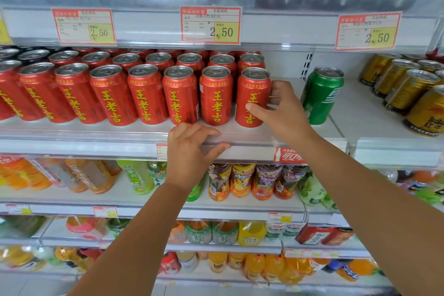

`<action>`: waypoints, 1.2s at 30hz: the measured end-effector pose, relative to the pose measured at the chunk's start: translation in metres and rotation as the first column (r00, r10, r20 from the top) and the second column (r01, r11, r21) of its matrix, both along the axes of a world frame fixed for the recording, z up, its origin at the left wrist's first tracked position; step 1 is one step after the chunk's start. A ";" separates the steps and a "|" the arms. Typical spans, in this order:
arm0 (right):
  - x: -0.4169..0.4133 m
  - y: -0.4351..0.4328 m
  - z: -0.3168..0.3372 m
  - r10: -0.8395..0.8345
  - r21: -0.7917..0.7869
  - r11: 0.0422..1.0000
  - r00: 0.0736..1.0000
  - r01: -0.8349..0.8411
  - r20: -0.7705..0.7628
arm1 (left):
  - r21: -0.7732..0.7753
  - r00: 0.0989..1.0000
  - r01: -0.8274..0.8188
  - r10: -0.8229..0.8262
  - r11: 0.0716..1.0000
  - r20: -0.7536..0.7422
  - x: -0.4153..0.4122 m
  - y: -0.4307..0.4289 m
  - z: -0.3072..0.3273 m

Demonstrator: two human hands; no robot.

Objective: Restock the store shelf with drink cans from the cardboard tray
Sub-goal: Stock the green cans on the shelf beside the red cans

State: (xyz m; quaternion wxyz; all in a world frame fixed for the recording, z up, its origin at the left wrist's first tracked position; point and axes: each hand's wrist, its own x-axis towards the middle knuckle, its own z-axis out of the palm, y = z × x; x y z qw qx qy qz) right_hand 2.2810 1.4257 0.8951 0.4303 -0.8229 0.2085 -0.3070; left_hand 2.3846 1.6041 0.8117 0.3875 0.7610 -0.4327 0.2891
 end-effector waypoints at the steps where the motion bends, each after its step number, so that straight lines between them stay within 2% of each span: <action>1: 0.001 0.000 0.000 0.007 0.004 1.000 1.000 -0.007 -0.001 | 0.000 1.000 0.002 -0.002 1.000 0.005 0.001 0.000 0.000; 10: -0.004 0.000 -0.004 0.013 -0.043 0.999 1.000 -0.012 0.012 | 0.021 0.999 -0.025 0.025 0.999 0.035 -0.001 0.001 0.002; 12: -0.020 0.001 -0.009 -0.101 -0.066 0.991 0.981 0.113 0.164 | 0.039 0.996 -0.062 0.059 0.997 0.065 -0.006 -0.001 0.003; 14: -0.043 -0.005 -0.015 -0.256 -0.052 0.955 0.903 0.291 0.344 | 0.045 0.992 -0.087 0.082 0.995 0.097 -0.014 -0.008 0.005; 15: -0.054 -0.012 -0.017 -0.334 -0.042 0.925 0.863 0.377 0.379 | 0.046 0.991 -0.088 0.082 0.995 0.108 -0.019 -0.014 0.006; 17: -0.070 -0.034 -0.017 -0.452 -0.043 0.872 0.835 0.488 0.313 | 0.039 0.990 -0.082 0.077 0.996 0.117 -0.029 -0.030 0.010; 18: -0.074 -0.046 -0.015 -0.465 -0.034 0.874 0.854 0.485 0.235 | 0.021 0.990 -0.088 0.085 0.996 0.114 -0.033 -0.039 0.011; 21: -0.074 -0.076 -0.006 -0.290 0.081 0.953 0.957 0.291 -0.024 | -0.046 0.984 -0.139 0.143 0.989 0.103 -0.035 -0.053 0.009; 23: -0.068 -0.089 -0.005 -0.186 0.052 0.980 0.976 0.193 -0.110 | -0.046 0.966 -0.182 0.187 0.982 0.176 -0.032 -0.056 0.002; 26: -0.053 -0.096 -0.009 -0.194 -0.052 0.981 0.973 0.189 -0.125 | -0.033 0.928 -0.253 0.252 0.967 0.276 -0.027 -0.057 -0.005; 32: -0.019 -0.102 0.004 -0.122 -0.064 0.991 0.981 0.114 -0.153 | -0.038 0.893 -0.299 0.293 0.954 0.341 -0.027 -0.057 -0.005; 36: -0.011 -0.107 0.008 -0.035 -0.009 0.999 0.982 0.034 -0.185 | -0.027 0.888 -0.316 0.306 0.948 0.344 -0.028 -0.058 -0.005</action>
